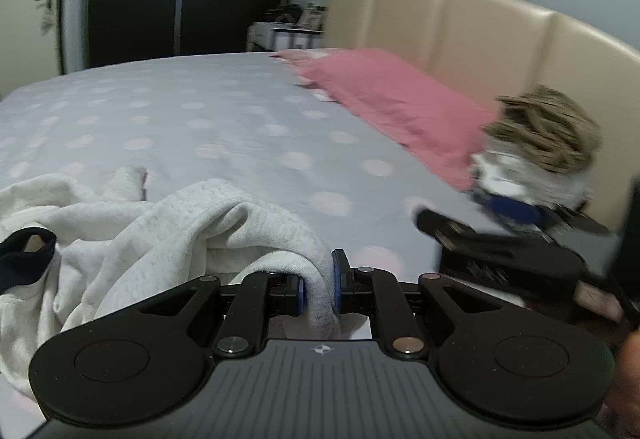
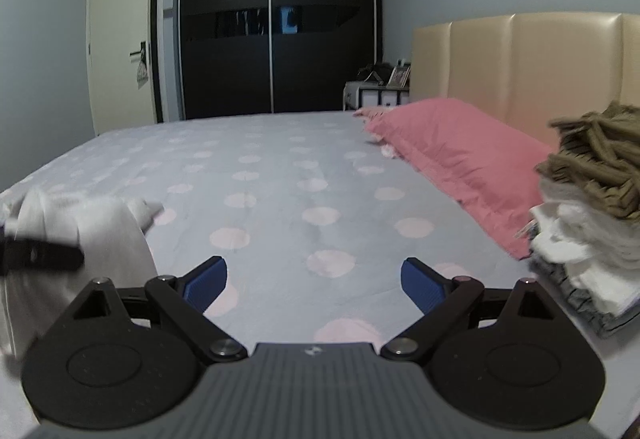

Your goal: Fold clothes

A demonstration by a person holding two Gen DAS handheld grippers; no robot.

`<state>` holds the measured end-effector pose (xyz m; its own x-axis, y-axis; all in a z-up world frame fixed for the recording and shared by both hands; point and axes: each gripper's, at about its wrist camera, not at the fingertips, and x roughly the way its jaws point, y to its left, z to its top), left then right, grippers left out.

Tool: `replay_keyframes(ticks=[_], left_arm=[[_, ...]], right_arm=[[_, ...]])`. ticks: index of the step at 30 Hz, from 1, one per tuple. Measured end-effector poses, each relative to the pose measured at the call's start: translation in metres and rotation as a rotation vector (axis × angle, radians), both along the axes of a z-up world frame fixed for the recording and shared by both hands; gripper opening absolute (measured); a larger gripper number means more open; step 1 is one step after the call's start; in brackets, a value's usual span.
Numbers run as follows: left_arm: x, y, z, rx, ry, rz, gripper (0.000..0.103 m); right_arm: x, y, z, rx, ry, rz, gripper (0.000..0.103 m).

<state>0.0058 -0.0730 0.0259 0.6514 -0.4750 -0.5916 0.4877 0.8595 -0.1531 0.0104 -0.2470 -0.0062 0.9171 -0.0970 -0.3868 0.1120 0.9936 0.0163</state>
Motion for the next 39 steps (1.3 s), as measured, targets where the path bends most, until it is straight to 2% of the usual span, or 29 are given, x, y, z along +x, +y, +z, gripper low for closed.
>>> replay_keyframes(ticks=[7, 13, 15, 18, 22, 26, 32, 34, 36, 37, 39], left_arm=[[-0.017, -0.010, -0.021, 0.082, 0.060, -0.004, 0.016], [-0.031, 0.011, -0.017, 0.091, 0.085, -0.022, 0.025], [-0.037, 0.018, -0.014, 0.075, 0.089, -0.027, 0.037], [-0.043, 0.031, -0.008, 0.059, 0.085, -0.026, 0.043], [-0.040, 0.053, 0.000, 0.086, 0.092, -0.006, 0.044], [-0.026, 0.079, 0.007, 0.132, 0.109, 0.022, 0.047], [-0.005, 0.114, 0.012, 0.224, 0.100, 0.076, 0.048], [0.005, 0.125, 0.011, 0.243, 0.100, 0.096, 0.050], [0.016, 0.137, 0.009, 0.265, 0.103, 0.129, 0.051], [0.022, 0.143, 0.007, 0.276, 0.107, 0.145, 0.051], [0.035, 0.156, 0.002, 0.294, 0.119, 0.186, 0.051]], right_arm=[[-0.023, -0.029, 0.009, -0.008, -0.028, -0.049, 0.095], [-0.032, -0.024, 0.003, -0.039, 0.007, 0.023, 0.095], [-0.034, -0.016, 0.004, -0.049, 0.009, 0.069, 0.095], [-0.036, -0.003, 0.006, -0.064, 0.011, 0.141, 0.095], [-0.036, 0.016, 0.012, -0.087, 0.027, 0.260, 0.095], [-0.037, 0.042, 0.019, -0.151, 0.055, 0.409, 0.094], [-0.026, 0.076, 0.014, -0.259, 0.157, 0.596, 0.094], [-0.017, 0.082, 0.010, -0.284, 0.182, 0.616, 0.088], [-0.007, 0.086, 0.006, -0.299, 0.210, 0.628, 0.065], [-0.002, 0.088, 0.004, -0.299, 0.231, 0.640, 0.056], [0.007, 0.090, 0.001, -0.276, 0.286, 0.673, 0.012]])
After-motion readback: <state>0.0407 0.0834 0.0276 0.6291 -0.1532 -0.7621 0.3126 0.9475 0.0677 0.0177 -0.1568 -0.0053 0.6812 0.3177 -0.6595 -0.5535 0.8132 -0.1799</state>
